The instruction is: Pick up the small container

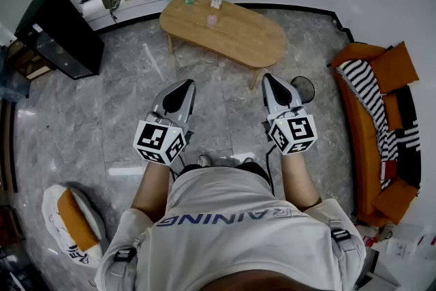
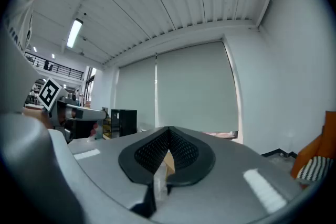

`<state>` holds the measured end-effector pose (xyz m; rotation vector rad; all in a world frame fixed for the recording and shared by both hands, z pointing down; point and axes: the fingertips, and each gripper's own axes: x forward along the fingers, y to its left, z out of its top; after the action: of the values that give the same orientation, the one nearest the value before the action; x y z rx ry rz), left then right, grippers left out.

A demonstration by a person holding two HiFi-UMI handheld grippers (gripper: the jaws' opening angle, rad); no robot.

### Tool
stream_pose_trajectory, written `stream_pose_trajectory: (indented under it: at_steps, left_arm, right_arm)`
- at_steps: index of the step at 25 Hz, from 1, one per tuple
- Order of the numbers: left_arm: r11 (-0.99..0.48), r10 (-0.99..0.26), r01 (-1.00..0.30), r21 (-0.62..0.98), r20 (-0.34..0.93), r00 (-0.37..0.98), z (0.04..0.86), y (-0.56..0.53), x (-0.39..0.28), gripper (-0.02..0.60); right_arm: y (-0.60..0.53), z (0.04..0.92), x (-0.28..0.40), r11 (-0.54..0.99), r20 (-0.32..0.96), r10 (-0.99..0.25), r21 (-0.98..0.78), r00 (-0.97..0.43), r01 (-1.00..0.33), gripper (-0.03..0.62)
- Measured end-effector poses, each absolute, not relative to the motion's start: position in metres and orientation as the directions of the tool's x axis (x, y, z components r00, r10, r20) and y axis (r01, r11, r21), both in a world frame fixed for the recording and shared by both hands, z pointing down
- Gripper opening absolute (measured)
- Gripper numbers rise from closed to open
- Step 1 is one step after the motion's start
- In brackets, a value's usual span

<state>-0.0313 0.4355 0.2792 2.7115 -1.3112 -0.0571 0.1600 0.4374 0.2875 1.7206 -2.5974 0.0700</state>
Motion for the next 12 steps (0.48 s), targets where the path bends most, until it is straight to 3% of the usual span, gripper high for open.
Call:
stream_pose_trajectory:
  at_steps: [12]
  left_arm:
    - [-0.607, -0.787, -0.779, 0.156, 0.012, 0.616, 0.2791, 0.4334, -0.0410, 0.000]
  right_arm:
    - [0.4314, 0.2853, 0.1523, 0.393, 0.051, -0.918, -0.010, -0.393, -0.919, 0.015]
